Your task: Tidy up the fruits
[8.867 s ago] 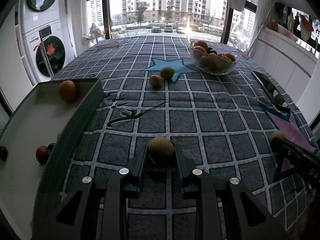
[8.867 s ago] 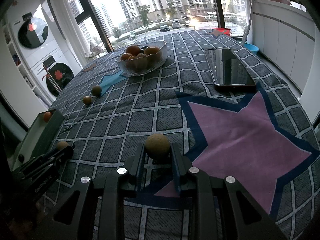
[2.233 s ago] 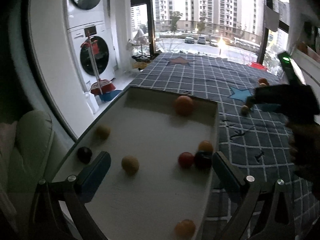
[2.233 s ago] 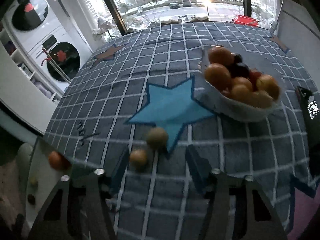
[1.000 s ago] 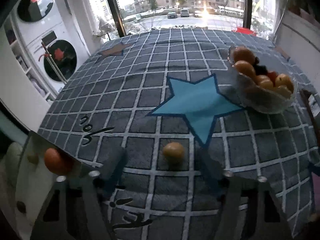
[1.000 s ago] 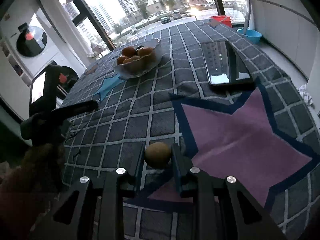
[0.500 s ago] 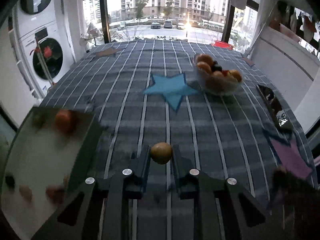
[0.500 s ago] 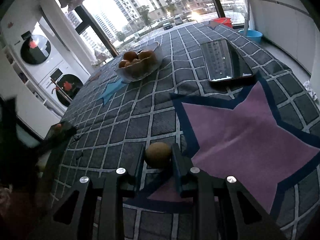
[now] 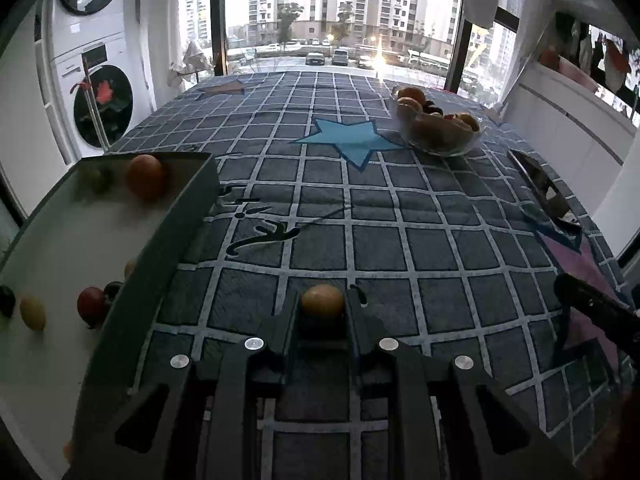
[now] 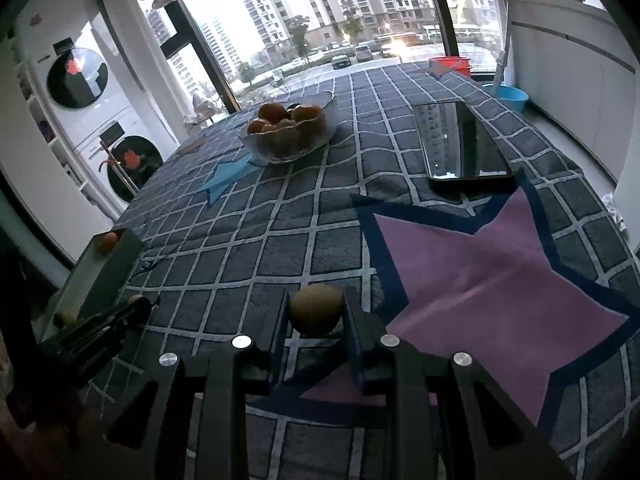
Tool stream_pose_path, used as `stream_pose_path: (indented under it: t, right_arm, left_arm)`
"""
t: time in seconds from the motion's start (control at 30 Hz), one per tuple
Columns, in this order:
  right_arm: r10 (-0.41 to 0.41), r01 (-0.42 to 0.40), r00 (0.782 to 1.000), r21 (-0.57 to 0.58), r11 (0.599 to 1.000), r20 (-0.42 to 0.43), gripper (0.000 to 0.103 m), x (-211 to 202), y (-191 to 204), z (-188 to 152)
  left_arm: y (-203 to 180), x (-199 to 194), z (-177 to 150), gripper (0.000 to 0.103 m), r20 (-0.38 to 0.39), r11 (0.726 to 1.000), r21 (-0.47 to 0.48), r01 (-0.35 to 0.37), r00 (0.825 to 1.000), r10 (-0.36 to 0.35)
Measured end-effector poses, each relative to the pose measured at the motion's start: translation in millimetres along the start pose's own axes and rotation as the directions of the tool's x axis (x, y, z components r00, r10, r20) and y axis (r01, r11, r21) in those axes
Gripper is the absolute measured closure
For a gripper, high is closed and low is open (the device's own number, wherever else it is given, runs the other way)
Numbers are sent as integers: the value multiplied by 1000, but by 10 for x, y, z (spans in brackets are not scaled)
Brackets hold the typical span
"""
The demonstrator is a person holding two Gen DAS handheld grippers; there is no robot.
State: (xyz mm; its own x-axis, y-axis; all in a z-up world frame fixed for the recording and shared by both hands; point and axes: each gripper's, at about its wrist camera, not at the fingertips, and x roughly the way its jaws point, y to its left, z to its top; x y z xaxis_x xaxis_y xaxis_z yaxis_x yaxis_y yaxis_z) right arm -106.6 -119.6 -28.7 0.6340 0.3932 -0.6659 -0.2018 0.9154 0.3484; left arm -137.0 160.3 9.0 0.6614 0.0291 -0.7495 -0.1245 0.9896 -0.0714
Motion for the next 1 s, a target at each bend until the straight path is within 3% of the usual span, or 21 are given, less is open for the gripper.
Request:
stream_pose_path:
  t: [1.0]
  right_arm:
    - [-16,16,1000,6,1000,-15,74,31,6,-7]
  left_arm:
    - [-11,2,-3,80,2,1000,4,-1,1000,1]
